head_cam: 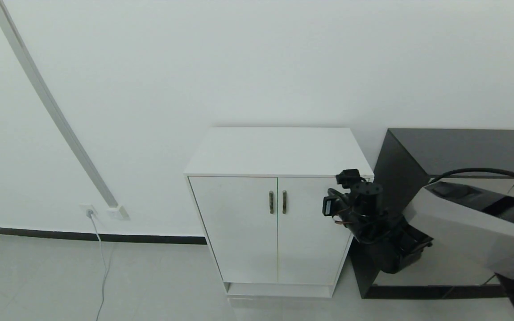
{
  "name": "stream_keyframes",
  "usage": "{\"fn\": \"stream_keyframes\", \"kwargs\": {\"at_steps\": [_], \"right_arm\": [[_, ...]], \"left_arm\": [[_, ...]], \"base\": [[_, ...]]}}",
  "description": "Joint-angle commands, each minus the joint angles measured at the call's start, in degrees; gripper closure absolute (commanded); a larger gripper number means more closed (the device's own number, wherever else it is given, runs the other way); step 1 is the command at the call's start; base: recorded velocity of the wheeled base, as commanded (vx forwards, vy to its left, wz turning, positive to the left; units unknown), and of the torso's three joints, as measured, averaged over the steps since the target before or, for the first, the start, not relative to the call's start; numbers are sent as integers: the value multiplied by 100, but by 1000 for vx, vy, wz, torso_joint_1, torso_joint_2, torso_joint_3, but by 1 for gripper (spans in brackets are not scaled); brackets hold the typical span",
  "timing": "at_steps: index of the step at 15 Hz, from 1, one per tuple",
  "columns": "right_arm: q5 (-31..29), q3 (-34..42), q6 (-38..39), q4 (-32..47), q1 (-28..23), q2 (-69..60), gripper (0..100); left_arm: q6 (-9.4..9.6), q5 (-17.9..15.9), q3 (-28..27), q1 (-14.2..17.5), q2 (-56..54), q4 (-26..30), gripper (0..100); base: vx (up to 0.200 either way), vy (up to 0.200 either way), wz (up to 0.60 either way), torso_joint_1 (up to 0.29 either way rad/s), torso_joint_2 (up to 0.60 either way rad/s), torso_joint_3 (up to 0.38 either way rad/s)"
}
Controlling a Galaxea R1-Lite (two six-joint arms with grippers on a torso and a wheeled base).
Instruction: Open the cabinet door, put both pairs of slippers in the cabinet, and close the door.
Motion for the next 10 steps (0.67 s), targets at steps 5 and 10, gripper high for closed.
{"fn": "stream_keyframes", "kwargs": {"at_steps": [5, 10], "right_arm": [[-199, 2657, -103, -237, -953, -2677, 100], [-163, 4380, -446, -729, -2395, -3854, 100]], "left_arm": [[1, -14, -9, 2, 5, 0, 100], [1, -14, 0, 2, 5, 0, 100]], "base": [[0, 0, 0, 0, 0, 0], [0, 0, 0, 0, 0, 0]]}}
